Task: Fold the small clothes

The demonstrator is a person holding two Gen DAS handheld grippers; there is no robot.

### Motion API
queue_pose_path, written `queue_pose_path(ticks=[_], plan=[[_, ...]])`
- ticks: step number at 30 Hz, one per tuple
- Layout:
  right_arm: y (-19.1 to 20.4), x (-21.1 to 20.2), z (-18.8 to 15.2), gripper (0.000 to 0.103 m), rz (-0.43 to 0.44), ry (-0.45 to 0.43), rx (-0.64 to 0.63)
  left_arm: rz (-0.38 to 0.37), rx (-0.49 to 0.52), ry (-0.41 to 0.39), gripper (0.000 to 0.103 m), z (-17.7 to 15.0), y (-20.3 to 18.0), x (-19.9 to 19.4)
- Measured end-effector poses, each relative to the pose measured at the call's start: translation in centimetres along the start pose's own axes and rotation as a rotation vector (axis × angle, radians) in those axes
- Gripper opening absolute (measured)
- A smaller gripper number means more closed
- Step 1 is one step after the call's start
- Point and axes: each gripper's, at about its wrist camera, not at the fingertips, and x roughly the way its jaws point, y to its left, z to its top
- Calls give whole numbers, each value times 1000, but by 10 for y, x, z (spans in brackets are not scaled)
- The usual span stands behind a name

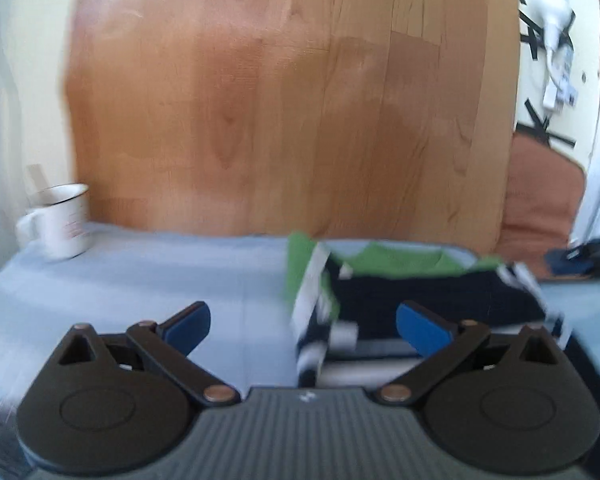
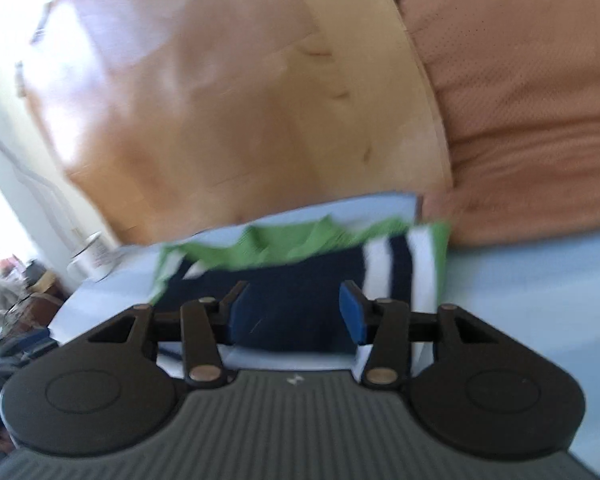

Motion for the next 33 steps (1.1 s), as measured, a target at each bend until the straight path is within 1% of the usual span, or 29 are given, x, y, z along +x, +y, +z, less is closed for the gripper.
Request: queue_pose_path(ticks=[1, 3, 5, 7, 9, 11, 12, 13, 14, 15, 16, 17, 18, 22, 26, 30, 33], plan=[[-4, 16, 11, 53, -4, 10, 9, -3, 4, 0, 103, 13, 3, 17], [-11, 52, 28, 53, 3, 37, 34, 24, 14, 15, 103, 30, 4, 54], [-15, 83, 37, 60, 2, 68, 45, 28, 20, 58, 103, 41, 2, 97], [-18, 116, 42, 64, -25, 105, 47, 31, 54, 95, 103, 43, -5, 132], [-21, 143, 41, 64, -43, 147, 68, 70, 99, 141, 102, 40, -14, 163], [-22, 163, 39, 64, -50, 193, 65, 91, 119, 177, 92, 34, -19, 184], [-19, 166, 37, 64, -50, 190, 28, 102, 114, 197, 79, 33, -18, 192], [-15, 168, 37, 52, -53, 200, -10, 113, 98, 213, 51, 32, -17, 198], [-12, 169, 36, 26, -56, 219, -34, 114, 67, 232, 36, 32, -14, 204], [-11, 168, 35, 21, -63, 226, -53, 98, 19, 258, 14, 33, -8, 209], [-10, 164, 34, 18, -56, 219, -63, 77, -25, 268, 11, 33, -3, 211], [-8, 157, 33, 15, -47, 210, -70, 65, -48, 263, 10, 33, 0, 209], [-6, 146, 32, 15, -37, 194, -72, 58, -43, 248, 10, 33, -1, 205], [11, 96, 31, 14, 6, 111, -101, 29, 19, 160, 9, 37, -9, 172], [33, 38, 17, 13, 31, 38, -149, -16, 32, 67, 9, 35, -17, 122], [52, -19, -8, 13, 63, -14, -172, -47, 36, 18, 9, 17, -21, 70], [65, -43, -31, 13, 95, -22, -159, -67, 27, 8, 10, -2, -18, 37]])
